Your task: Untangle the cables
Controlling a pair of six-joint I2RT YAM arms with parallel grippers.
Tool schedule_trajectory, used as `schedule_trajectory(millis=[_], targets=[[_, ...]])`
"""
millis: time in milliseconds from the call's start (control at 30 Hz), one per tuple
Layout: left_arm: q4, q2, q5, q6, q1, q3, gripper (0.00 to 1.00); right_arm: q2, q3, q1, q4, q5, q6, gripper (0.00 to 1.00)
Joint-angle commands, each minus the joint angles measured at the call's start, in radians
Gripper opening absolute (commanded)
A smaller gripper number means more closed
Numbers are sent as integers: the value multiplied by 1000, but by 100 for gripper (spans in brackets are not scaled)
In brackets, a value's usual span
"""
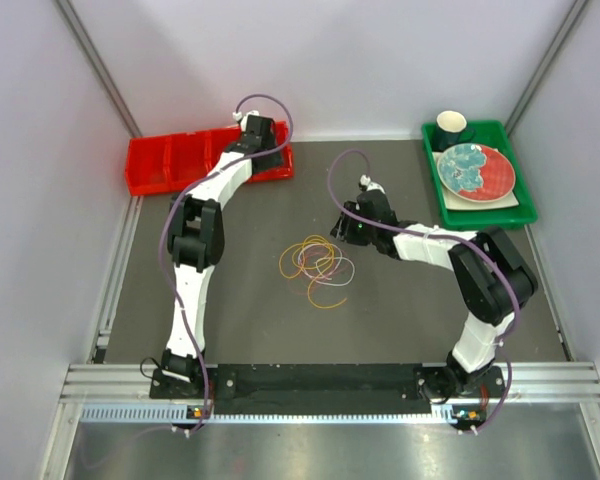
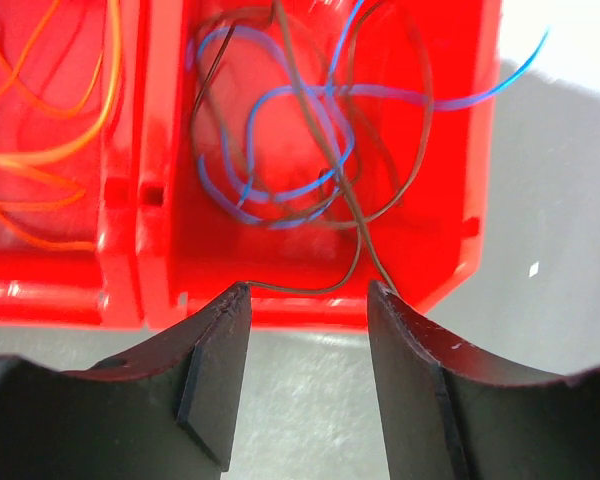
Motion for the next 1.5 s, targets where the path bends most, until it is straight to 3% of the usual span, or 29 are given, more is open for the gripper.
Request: schedule_trajectory(millis=[0,467,900,1133,1467], targets=[[94,34,11,-26,7,83,55,9,52,-10,17,-19,14,43],[128,94,77,-39,22,19,55,19,60,-11,11,-31,14,41],[219,-99,143,-112,-12,-267,54,47,75,-11,3,-53,20,40],[194,-94,105,-147,-76,-232,54,53,80,-10,3,-59,20,39],[162,-74,-7,-351,-125,-170,57,58,86,-11,2,-66,20,38]])
